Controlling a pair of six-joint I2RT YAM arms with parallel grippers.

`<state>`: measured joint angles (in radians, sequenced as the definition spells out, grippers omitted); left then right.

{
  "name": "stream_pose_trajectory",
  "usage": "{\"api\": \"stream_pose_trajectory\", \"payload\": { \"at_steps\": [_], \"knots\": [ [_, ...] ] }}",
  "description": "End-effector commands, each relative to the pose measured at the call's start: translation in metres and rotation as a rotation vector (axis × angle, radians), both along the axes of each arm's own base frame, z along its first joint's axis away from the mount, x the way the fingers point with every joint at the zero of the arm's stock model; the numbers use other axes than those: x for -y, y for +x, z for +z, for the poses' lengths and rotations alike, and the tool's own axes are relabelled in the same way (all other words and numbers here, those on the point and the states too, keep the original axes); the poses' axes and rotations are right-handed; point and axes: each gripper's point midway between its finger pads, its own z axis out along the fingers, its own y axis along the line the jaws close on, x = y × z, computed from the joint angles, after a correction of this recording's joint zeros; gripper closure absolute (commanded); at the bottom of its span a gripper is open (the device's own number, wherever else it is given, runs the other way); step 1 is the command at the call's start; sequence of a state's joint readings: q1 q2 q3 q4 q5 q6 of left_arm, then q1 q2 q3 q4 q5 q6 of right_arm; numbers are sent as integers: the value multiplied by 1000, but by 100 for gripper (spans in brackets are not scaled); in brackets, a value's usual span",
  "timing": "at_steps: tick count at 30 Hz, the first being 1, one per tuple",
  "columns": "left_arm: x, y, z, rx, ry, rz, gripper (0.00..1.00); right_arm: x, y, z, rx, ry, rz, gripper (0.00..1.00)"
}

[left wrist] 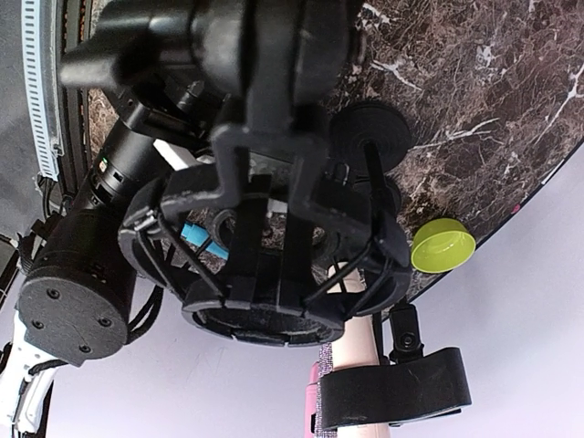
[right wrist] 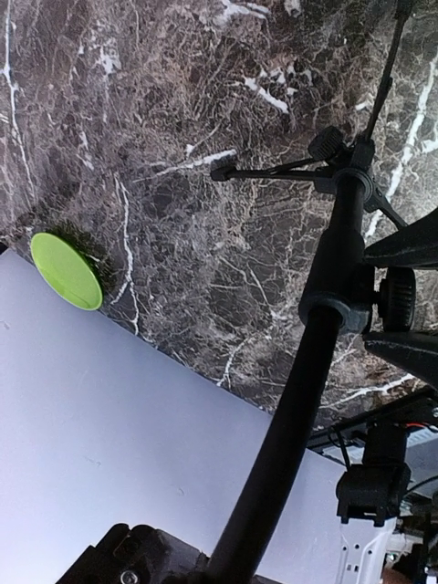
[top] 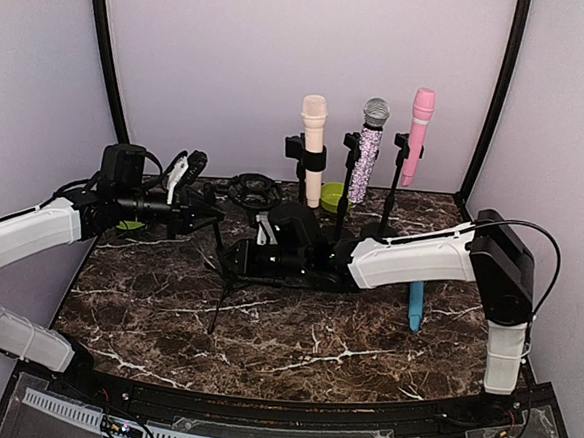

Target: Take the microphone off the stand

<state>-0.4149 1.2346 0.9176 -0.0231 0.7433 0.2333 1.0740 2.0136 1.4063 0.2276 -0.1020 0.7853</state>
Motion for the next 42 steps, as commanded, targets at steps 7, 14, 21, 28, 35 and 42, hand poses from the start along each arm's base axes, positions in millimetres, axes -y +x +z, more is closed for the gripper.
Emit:
{"api": "stream_pose_trajectory", "payload": {
  "at_steps": [7, 14, 21, 28, 35, 42],
  "knots": [
    [6, -10, 19, -47, -54, -37, 90, 27, -3, -5, -49, 173, -56, 49],
    [7, -10, 17, -45, -52, -38, 90, 20, -41, 19, -300, 548, 178, 43],
    [6, -12, 16, -39, -45, -41, 90, 15, -39, 13, -441, 634, 171, 47],
    [5, -20, 9, -49, -42, -47, 91, 1, -36, 19, -491, 669, 198, 49],
    [6, -22, 9, -44, -40, -55, 91, -7, -29, 16, -515, 673, 183, 55],
    [6, -24, 9, -43, -38, -59, 91, -9, -26, 10, -497, 626, 155, 68]
  ]
}}
